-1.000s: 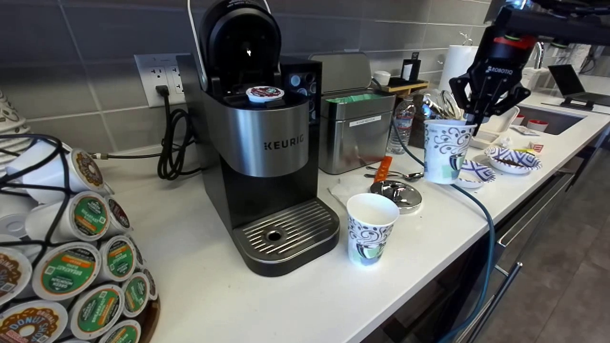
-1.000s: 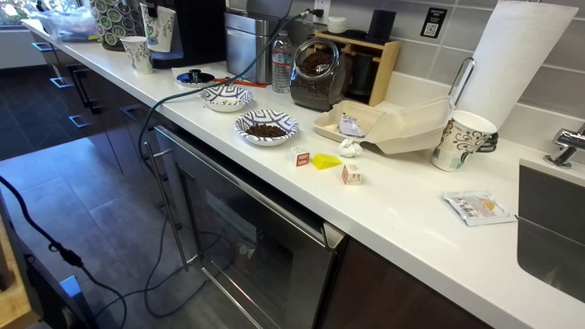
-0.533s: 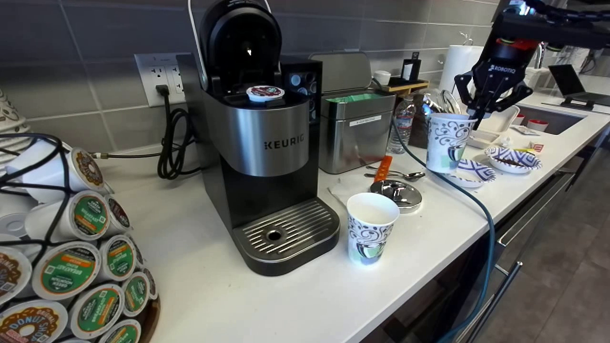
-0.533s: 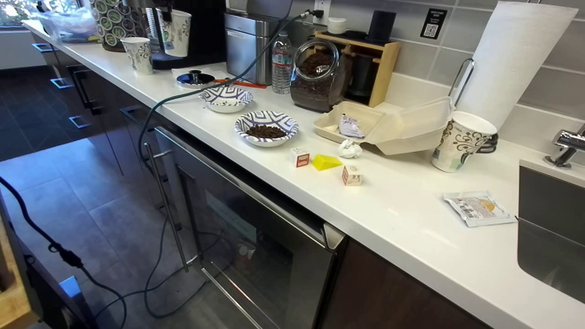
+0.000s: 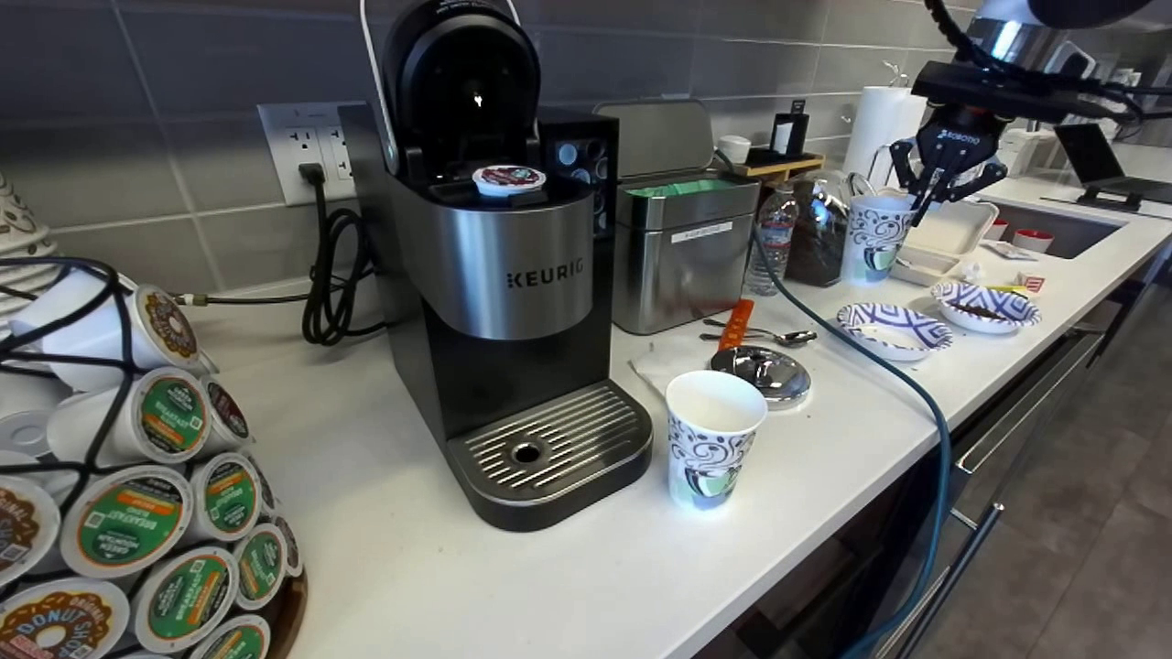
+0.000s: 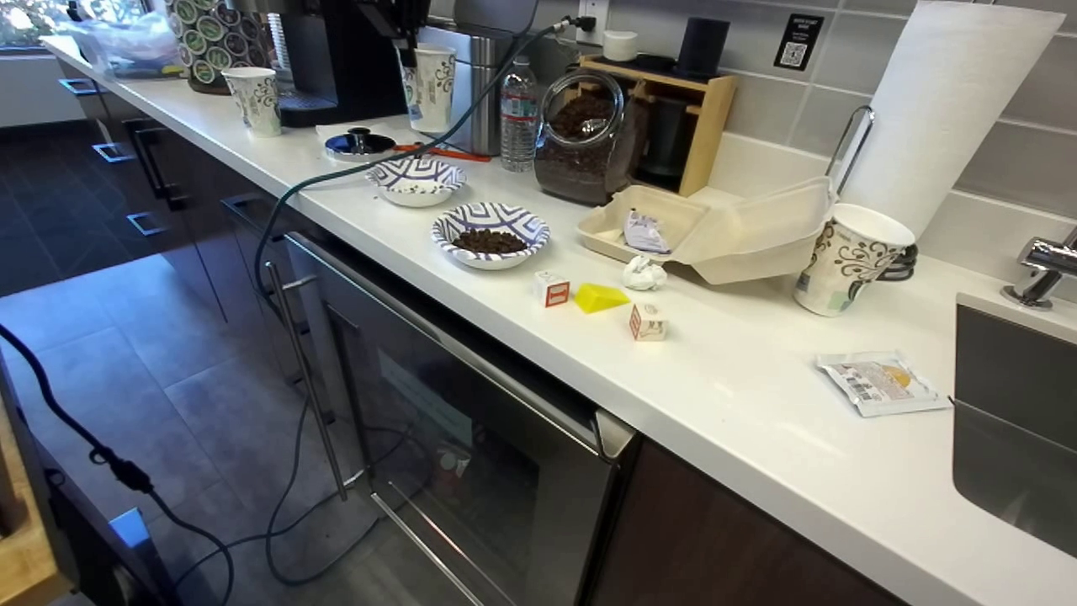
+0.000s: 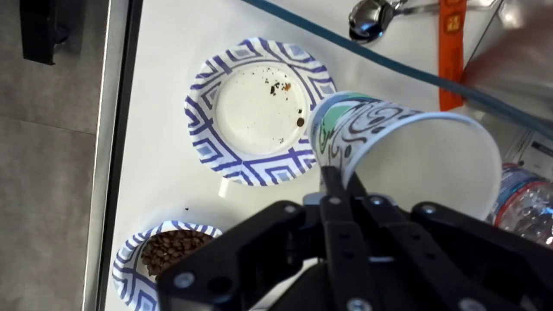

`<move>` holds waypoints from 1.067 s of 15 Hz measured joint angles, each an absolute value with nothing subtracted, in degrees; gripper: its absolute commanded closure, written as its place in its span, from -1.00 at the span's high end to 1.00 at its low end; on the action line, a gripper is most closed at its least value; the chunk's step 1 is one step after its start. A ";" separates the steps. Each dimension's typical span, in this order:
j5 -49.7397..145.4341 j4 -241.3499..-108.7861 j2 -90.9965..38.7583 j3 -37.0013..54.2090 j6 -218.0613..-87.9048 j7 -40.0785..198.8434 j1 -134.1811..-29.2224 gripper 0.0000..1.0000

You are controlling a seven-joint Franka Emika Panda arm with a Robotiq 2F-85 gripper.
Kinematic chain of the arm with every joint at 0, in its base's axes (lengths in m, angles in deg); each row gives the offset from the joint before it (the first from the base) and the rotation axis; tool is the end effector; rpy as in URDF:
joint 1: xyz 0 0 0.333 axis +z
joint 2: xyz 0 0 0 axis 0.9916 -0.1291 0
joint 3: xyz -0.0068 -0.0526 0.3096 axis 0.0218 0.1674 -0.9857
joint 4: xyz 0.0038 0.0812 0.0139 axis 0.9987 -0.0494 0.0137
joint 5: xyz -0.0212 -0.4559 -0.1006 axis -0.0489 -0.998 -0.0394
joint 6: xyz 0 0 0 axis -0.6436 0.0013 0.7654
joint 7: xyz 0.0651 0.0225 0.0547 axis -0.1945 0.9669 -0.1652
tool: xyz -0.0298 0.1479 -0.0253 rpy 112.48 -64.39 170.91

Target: Move the cups to the right, then stack them

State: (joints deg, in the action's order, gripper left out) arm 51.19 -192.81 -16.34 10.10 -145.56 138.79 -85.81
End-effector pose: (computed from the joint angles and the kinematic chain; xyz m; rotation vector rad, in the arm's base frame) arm 0.6722 -0.1012 0.3669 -2.4565 1.8111 -0.2480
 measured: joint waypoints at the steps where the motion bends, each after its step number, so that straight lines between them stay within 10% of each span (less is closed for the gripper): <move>1: 50.49 -191.42 -17.76 10.24 -145.56 140.56 -85.78 -0.98; 16: 48.96 -180.51 -32.48 11.60 -150.06 151.19 -82.19 -0.98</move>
State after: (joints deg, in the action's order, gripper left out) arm 48.96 -180.51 -32.48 11.60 -150.06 151.19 -82.19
